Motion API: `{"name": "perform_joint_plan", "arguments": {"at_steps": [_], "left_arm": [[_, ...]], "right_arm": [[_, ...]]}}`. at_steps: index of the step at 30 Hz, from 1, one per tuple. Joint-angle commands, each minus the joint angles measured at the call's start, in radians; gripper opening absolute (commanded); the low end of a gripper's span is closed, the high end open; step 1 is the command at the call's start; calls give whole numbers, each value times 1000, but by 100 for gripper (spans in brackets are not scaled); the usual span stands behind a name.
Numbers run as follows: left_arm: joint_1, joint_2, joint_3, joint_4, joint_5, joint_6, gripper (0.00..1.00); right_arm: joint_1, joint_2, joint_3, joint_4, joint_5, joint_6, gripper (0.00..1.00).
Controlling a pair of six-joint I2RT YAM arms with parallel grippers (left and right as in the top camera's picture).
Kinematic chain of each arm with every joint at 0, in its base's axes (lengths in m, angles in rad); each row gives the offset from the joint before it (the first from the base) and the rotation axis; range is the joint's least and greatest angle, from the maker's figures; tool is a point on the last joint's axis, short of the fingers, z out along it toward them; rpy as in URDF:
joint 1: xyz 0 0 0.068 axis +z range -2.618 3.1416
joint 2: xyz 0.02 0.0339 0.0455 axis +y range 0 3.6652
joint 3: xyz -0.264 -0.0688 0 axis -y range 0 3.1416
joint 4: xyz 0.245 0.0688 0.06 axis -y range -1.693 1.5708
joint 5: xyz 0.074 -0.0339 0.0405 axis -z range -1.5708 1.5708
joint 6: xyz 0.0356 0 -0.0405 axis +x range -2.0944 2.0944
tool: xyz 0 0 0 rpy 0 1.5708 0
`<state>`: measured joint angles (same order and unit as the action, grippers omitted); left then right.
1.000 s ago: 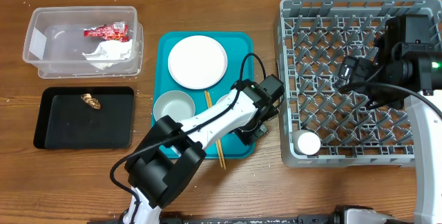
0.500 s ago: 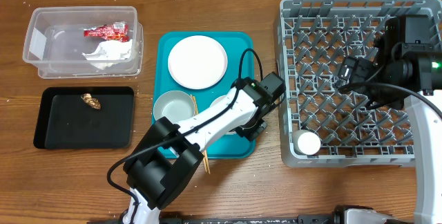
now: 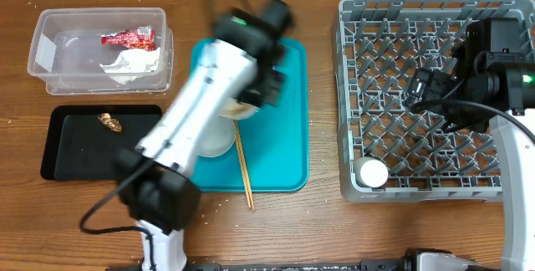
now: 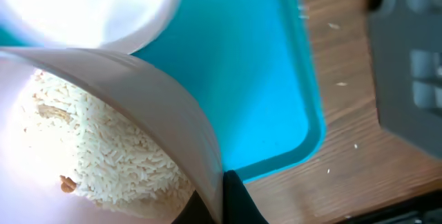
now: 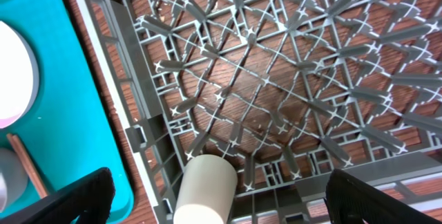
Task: Sort waste into correct bins and load items into the dishwasher
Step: 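Carry the pink bowl left and dump the rice onto the black tray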
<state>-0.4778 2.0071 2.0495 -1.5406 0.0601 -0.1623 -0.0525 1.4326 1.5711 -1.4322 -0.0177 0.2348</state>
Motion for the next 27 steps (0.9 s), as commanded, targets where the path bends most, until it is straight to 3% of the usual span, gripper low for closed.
{"name": "perform_joint_plan", "arguments": {"at_steps": [1, 6, 13, 20, 27], "left_arm": [[198, -66, 14, -25, 121, 17, 4], [418, -77, -59, -29, 286, 145, 4], [676, -77, -295, 14, 574, 351, 4], [863, -77, -488, 35, 840, 596, 4], [1048, -77, -587, 35, 1027, 710, 4]], "right_arm": [[-5, -2, 27, 6, -11, -3, 100], [-5, -2, 27, 6, -11, -3, 100], [-5, -2, 27, 5, -22, -3, 100], [-5, -2, 27, 5, -22, -3, 100], [-5, -2, 27, 5, -30, -3, 100]]}}
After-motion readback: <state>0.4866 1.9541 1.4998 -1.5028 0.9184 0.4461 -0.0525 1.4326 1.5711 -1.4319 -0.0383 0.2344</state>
